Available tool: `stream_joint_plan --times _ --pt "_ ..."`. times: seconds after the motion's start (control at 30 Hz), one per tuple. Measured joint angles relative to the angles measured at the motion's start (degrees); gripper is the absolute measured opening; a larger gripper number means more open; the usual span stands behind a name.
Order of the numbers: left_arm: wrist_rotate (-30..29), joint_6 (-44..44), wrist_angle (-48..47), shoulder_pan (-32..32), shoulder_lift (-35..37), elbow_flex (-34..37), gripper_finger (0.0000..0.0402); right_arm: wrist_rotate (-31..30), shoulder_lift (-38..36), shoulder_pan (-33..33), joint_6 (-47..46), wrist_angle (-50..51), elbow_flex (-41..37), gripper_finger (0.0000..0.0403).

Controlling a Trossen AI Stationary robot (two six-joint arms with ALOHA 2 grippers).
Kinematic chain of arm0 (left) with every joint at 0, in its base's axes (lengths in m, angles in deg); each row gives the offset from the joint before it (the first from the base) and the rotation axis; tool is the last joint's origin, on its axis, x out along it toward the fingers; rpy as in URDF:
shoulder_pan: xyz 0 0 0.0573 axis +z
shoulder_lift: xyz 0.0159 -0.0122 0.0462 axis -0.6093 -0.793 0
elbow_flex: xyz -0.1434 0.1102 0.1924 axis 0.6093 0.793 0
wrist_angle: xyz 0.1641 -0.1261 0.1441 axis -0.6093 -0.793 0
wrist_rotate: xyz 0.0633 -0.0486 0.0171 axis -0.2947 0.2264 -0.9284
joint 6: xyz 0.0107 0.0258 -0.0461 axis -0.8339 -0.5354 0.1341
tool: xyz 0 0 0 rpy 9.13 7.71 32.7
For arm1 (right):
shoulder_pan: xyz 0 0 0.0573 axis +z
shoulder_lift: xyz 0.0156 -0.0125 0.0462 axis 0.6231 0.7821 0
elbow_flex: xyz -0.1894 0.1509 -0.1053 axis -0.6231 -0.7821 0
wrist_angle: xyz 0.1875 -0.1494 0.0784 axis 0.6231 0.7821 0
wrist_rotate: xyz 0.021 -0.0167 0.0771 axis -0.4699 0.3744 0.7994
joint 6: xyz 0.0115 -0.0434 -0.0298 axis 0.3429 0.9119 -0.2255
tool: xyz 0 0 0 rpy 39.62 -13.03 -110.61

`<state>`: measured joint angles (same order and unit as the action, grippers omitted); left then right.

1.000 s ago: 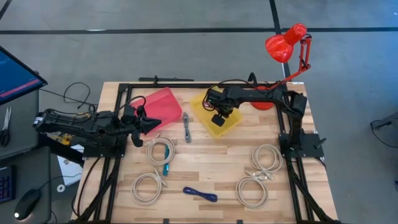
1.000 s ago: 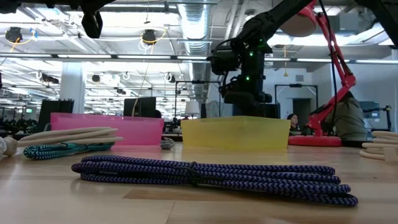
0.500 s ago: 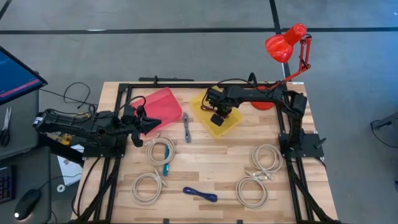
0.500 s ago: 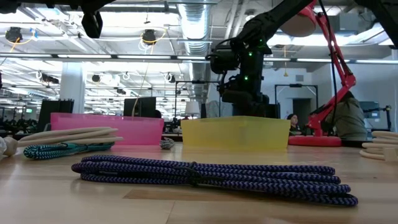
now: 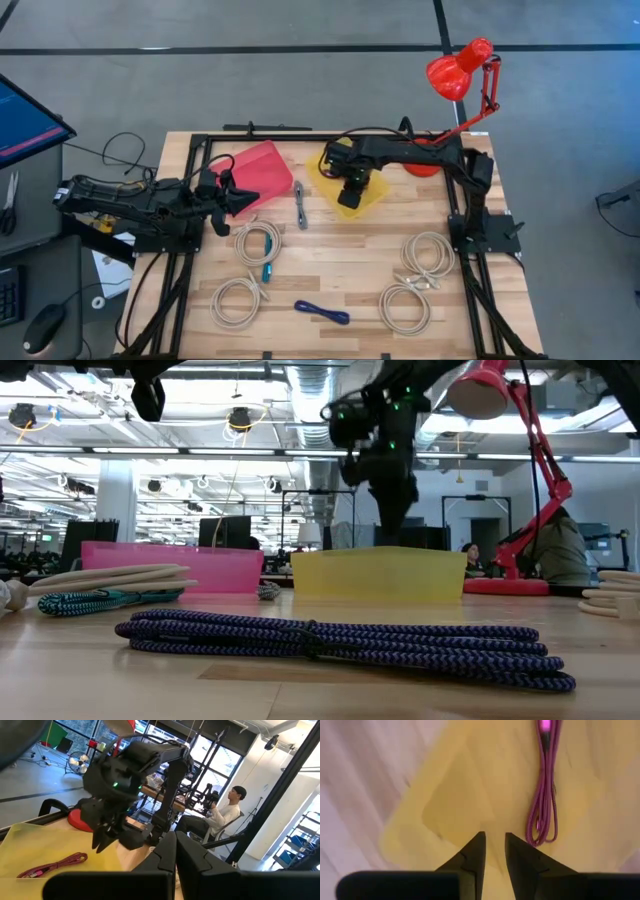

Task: Pick & Place USB Port
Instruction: Put the white HDMI cable into the pink transparent bin

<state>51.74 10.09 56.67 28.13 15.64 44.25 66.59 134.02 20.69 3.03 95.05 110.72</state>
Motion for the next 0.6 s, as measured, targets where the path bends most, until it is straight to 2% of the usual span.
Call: stream_joint_plan --times 0.1,0.23,0.6 --pt "0.0 0.0 0.0 0.0 0.0 0.0 0.0006 -0.1 0.0 1.0 1.6 0.0 2.3 0.0048" --pt "0.0 0.0 0.0 0.0 0.0 0.0 0.0006 -0.1 -0.2 1.5 2.4 -0.4 3.9 0.0007" --pt "0.0 0.0 0.0 0.0 0.0 0.0 0.0006 -0.2 -10.1 1.3 1.8 -2.6 3.5 0.0"
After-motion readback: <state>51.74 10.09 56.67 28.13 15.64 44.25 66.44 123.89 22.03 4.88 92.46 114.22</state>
